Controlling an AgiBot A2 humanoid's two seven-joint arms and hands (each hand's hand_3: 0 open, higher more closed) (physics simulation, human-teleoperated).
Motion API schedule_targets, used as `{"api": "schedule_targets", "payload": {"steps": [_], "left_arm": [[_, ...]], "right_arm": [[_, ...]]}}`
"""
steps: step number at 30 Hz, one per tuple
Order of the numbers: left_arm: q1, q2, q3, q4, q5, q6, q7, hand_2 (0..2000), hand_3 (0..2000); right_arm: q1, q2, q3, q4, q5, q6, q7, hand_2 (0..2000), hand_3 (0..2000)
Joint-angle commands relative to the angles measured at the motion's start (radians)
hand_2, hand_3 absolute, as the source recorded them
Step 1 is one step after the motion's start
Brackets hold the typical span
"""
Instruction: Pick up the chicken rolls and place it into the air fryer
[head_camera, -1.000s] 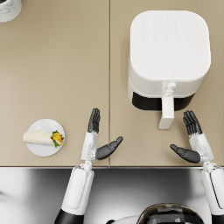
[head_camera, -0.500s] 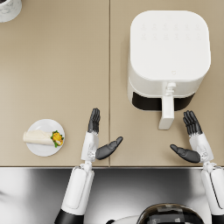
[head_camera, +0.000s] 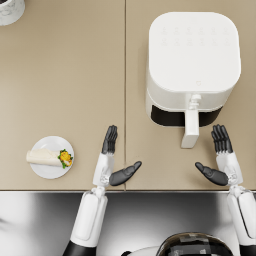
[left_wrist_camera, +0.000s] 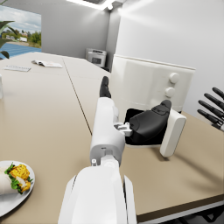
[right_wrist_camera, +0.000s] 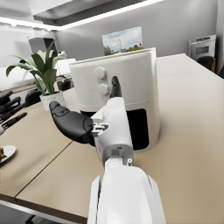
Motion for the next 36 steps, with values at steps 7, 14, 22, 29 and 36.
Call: {"api": "schedule_targets", "payload": {"steps": [7,14,22,29,36], "left_arm": [[-0.031,0.009,-0.168,-0.090,0.222,-0.017,-0.017,0,0],[-0.089,0.027,-0.351,-0.149,0.535,-0.019,-0.019,0,0],[-0.075,0.025,-0.531,-0.119,0.896,-0.236,-0.197,0,0],[-0.039,-0.001,-0.617,-0.019,1.213,-0.387,-0.253,0,0],[-0.038,-0.001,-0.642,0.045,1.531,-0.448,-0.257,0,0]], "right_arm": [[0.016,-0.030,-0.033,0.017,0.209,-0.017,0.017,0,0],[0.015,-0.048,-0.034,-0.017,0.283,-0.019,0.019,0,0],[0.011,-0.066,-0.039,-0.038,0.290,-0.019,0.019,0,0],[0.010,-0.081,-0.047,-0.056,0.290,-0.019,0.019,0,0],[0.011,-0.098,-0.053,-0.072,0.290,-0.019,0.019,0,0]]}}
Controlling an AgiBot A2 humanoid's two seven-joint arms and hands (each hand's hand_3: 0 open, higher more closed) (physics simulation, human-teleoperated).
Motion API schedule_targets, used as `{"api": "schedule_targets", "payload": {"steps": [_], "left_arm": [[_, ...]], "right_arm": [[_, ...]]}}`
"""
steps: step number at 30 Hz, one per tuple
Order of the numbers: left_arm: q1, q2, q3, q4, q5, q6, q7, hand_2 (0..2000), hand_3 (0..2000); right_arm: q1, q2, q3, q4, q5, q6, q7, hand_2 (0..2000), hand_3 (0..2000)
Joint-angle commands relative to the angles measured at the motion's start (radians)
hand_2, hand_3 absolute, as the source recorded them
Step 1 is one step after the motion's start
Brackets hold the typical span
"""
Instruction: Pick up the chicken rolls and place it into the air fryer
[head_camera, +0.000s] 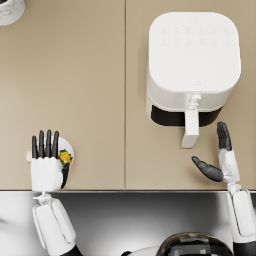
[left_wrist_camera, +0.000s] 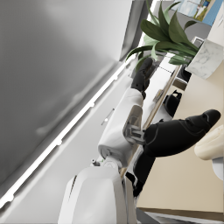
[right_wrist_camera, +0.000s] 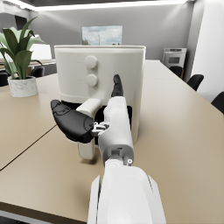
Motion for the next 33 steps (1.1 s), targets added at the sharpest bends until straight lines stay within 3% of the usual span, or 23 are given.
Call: {"api": "schedule_targets", "payload": {"steps": [1,9,19,23,24,25,26,27,31,33], "left_arm": [[0.015,-0.009,-0.010,0.045,0.046,-0.003,0.000,0,0],[0.046,-0.022,0.052,0.132,0.347,-0.009,0.002,0,0],[0.099,-0.025,0.125,0.372,0.387,0.024,-0.004,0,0],[0.129,-0.028,0.130,0.448,0.388,0.067,-0.005,0,0],[0.110,-0.025,0.126,0.398,0.388,0.083,-0.006,0,0],[0.134,-0.029,0.138,0.469,0.388,0.096,-0.005,0,0],[0.135,-0.029,0.137,0.475,0.388,0.105,-0.006,1361,327],[0.143,-0.031,0.132,0.483,0.388,0.088,-0.005,2000,653],[0.150,-0.031,0.127,0.493,0.388,0.098,0.011,2000,1960],[0.165,-0.033,0.125,0.469,0.388,0.094,0.022,2000,2000]], "right_arm": [[0.010,-0.006,-0.008,-0.001,0.000,0.000,0.000,0,0],[0.022,-0.027,-0.011,-0.012,0.000,0.000,0.000,0,0],[0.024,-0.048,-0.021,-0.026,0.000,0.000,0.000,0,0],[0.029,-0.057,-0.019,-0.039,0.000,0.000,0.000,0,0],[0.028,-0.058,-0.016,-0.042,0.000,0.000,0.000,0,0],[0.026,-0.059,-0.009,-0.037,0.000,0.000,0.000,0,0],[0.029,-0.062,-0.007,-0.044,0.000,0.000,0.000,0,0],[0.030,-0.065,-0.003,-0.053,0.000,0.000,0.000,0,0],[0.036,-0.074,0.001,-0.056,0.000,0.000,0.000,0,0],[0.044,-0.081,0.009,-0.068,0.000,0.000,0.000,0,0]]}}
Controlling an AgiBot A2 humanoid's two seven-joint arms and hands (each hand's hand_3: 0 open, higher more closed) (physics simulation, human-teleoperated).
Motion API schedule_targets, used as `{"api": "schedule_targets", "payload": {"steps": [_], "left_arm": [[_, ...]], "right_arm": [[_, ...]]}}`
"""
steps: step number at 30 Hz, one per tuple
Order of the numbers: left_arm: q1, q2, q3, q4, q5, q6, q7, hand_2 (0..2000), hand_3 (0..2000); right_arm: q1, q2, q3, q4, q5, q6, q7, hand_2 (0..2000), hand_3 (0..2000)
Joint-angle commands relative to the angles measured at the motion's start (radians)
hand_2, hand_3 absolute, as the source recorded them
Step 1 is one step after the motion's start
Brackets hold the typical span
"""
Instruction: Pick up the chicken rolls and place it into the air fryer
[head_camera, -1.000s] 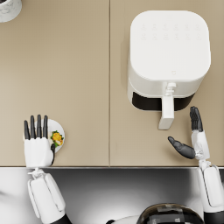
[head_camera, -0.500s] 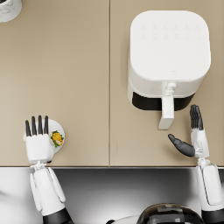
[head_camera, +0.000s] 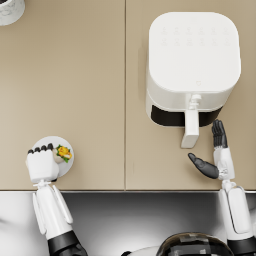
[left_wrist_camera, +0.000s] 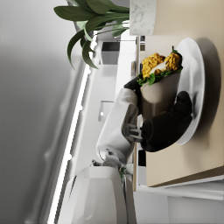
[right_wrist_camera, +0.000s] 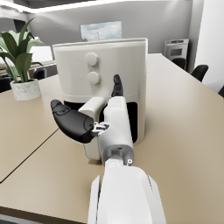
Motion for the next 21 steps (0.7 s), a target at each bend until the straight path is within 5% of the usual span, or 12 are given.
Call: {"api": "schedule_targets", "payload": {"steps": [1,4,12,21], "left_arm": [[0.021,-0.003,-0.006,-0.028,0.000,-0.004,0.008,2000,2000],[0.042,-0.008,0.011,-0.102,0.001,0.016,0.044,2000,2000],[0.092,-0.023,0.122,-0.339,0.001,0.260,0.174,2000,2000],[0.157,-0.017,0.230,-0.458,0.000,0.293,0.211,2000,2000]], "right_arm": [[0.021,-0.009,0.012,-0.018,0.000,0.000,0.000,0,0],[0.028,-0.018,0.038,-0.063,0.000,0.000,0.000,0,0],[0.074,-0.048,0.059,-0.247,0.000,0.000,0.000,0,0],[0.102,-0.074,0.117,-0.373,0.000,0.000,0.000,0,0]]}}
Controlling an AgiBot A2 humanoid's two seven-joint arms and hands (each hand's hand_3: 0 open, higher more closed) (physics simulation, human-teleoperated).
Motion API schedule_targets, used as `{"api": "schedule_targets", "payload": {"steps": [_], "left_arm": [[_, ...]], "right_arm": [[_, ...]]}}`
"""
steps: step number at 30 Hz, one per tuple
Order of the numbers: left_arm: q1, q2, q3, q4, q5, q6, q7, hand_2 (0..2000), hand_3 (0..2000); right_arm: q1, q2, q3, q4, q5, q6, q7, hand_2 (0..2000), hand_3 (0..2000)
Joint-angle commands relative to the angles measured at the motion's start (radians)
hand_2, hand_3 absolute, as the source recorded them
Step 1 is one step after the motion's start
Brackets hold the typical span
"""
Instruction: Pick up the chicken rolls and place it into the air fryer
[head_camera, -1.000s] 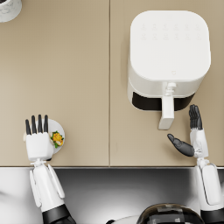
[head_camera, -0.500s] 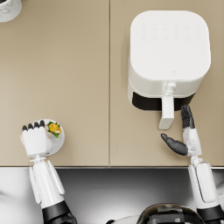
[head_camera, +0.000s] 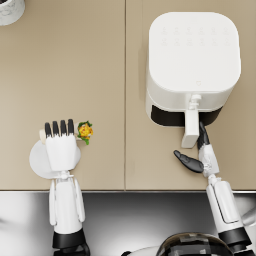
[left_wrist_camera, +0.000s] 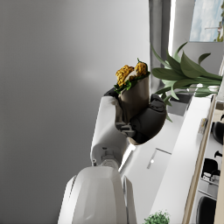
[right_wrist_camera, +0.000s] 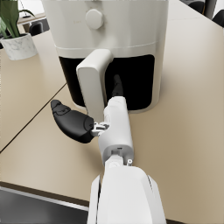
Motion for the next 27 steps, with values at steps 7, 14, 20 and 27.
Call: {"api": "schedule_targets", "payload": {"steps": [7,14,20,27], "left_arm": [[0.067,0.016,0.081,-0.054,0.000,-0.001,0.002,2000,2000],[0.088,0.038,0.197,-0.075,-0.001,-0.003,0.002,2000,2000],[0.194,0.118,0.309,-0.060,-0.001,-0.004,0.002,2000,2000],[0.281,0.203,0.435,-0.009,-0.001,-0.003,0.002,2000,2000]], "right_arm": [[0.070,-0.030,0.085,-0.044,0.003,-0.093,0.000,2000,980],[0.073,0.056,0.334,0.013,0.012,-0.127,0.003,2000,2000],[0.039,0.217,0.531,0.205,0.010,-0.160,-0.003,2000,2000],[-0.137,0.247,0.506,0.431,0.008,-0.122,-0.003,2000,2000]]}}
